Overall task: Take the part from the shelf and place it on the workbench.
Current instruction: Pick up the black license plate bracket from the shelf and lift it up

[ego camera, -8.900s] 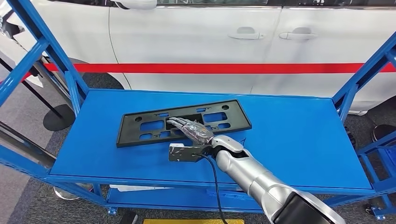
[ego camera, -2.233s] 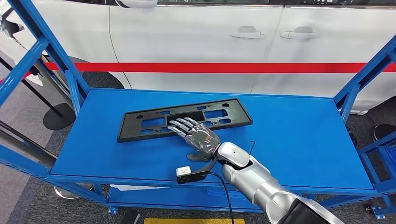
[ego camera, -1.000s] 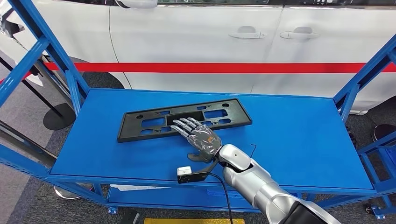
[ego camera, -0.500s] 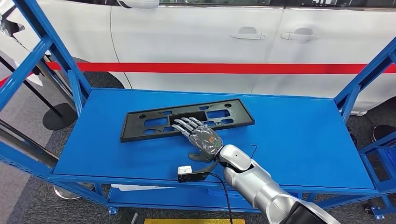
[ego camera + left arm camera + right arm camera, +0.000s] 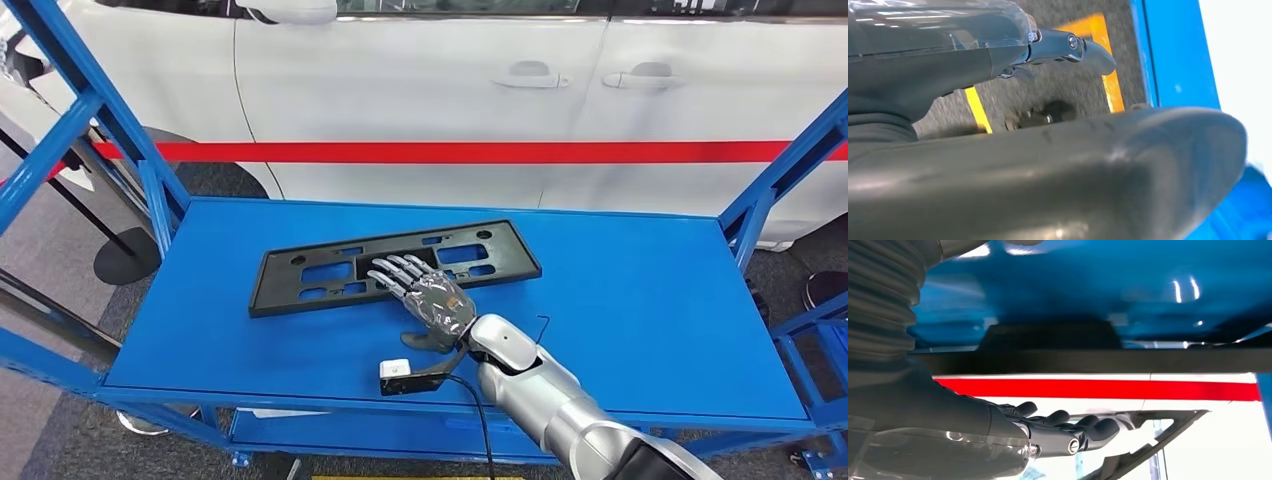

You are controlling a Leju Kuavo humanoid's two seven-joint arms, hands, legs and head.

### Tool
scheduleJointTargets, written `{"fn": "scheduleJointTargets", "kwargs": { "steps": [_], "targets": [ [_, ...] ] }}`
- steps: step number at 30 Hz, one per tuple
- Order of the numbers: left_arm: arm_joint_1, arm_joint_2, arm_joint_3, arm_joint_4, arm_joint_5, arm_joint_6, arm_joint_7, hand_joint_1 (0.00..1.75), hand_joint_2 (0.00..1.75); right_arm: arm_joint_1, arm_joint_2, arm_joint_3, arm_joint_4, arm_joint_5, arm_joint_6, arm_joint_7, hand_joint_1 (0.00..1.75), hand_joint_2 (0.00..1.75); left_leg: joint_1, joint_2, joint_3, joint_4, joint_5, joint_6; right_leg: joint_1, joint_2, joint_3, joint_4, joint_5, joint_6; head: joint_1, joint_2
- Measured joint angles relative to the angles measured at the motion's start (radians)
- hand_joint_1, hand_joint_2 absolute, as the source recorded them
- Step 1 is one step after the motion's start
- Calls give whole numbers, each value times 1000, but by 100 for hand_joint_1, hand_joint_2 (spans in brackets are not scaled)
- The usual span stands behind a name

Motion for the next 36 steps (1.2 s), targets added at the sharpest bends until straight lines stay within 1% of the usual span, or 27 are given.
{"fn": "scheduleJointTargets", "kwargs": {
  "steps": [1,2,5,11,36],
  "targets": [
    [0,0,-1,0,-2,0,0,0,0,0,0,-1,-1,0,0,0,0,175,0,0,4,-1,-2,-1,0,0,4,-2,0,3,0,0],
    [-1,0,-2,0,-5,0,0,0,0,0,-1,-2,-1,0,1,0,0,175,1,1,9,-5,-5,-1,1,1,5,-1,-3,4,0,0],
    [-3,0,-3,0,-7,1,1,0,0,2,-1,-5,-4,0,2,0,0,175,2,1,12,-9,-6,-4,3,1,6,-1,-7,-3,0,0],
    [-3,0,-1,0,16,-7,8,0,0,4,-1,-8,-7,2,4,-2,0,175,3,1,13,-12,-7,-7,4,1,6,1,-9,-7,0,0],
    [-3,0,2,0,21,-4,7,0,0,10,-3,-24,-6,-10,-8,-28,0,175,1,1,13,-9,-7,-6,1,1,7,1,-8,-6,0,0]
  ]
}}
